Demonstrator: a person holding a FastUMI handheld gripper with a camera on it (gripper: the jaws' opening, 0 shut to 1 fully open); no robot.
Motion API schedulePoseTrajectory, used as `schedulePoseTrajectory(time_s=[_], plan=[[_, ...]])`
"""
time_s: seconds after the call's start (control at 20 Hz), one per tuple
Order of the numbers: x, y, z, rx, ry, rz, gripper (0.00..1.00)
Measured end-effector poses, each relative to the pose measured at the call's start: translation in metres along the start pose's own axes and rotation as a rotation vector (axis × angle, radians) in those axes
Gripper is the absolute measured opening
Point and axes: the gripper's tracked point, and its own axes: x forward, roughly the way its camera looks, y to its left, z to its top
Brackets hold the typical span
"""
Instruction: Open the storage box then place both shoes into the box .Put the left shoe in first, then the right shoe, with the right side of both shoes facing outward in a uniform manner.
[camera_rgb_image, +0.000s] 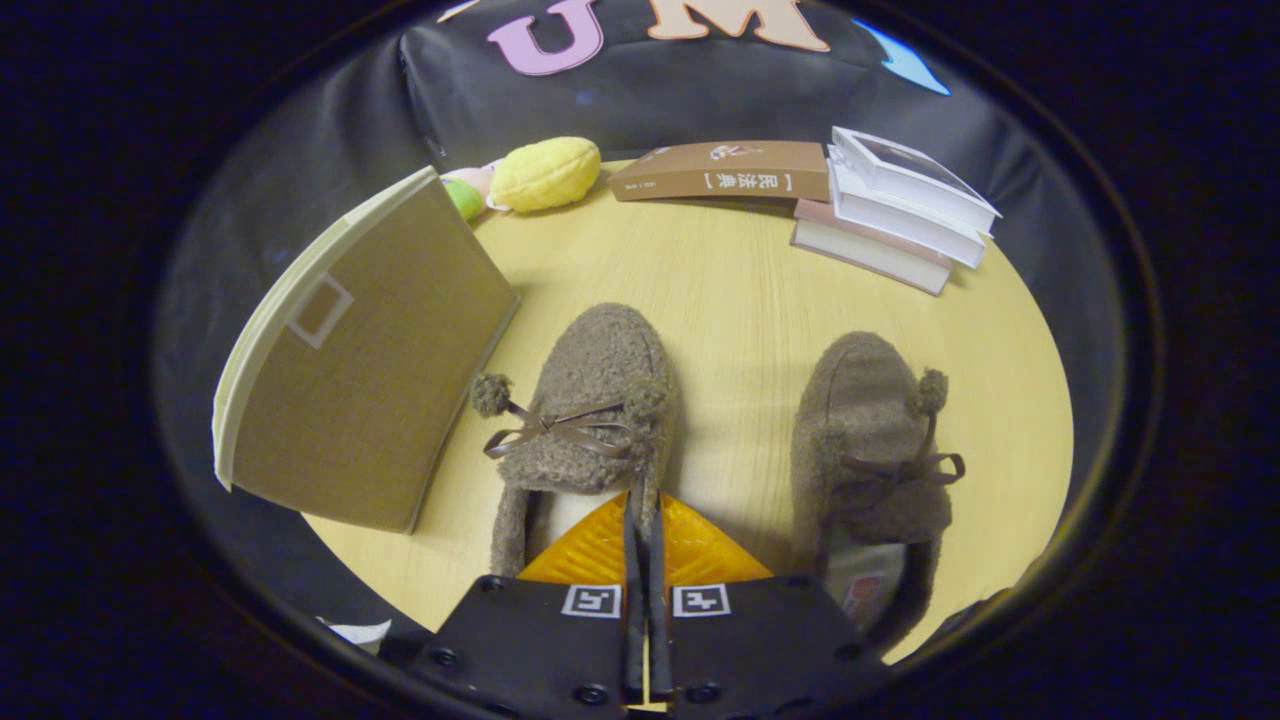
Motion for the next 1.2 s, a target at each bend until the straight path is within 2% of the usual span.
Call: schedulePoseTrajectory(time_s=[0.6, 0.95, 1.2], plan=[[-0.045, 0.025, 0.037, 0.281, -0.056, 0.024, 0.05], [-0.101, 0.066, 0.098, 0.345, -0.173, 0.057, 0.05], [-0.119, 0.111, 0.133, 0.337, -0.221, 0.100, 0.05]])
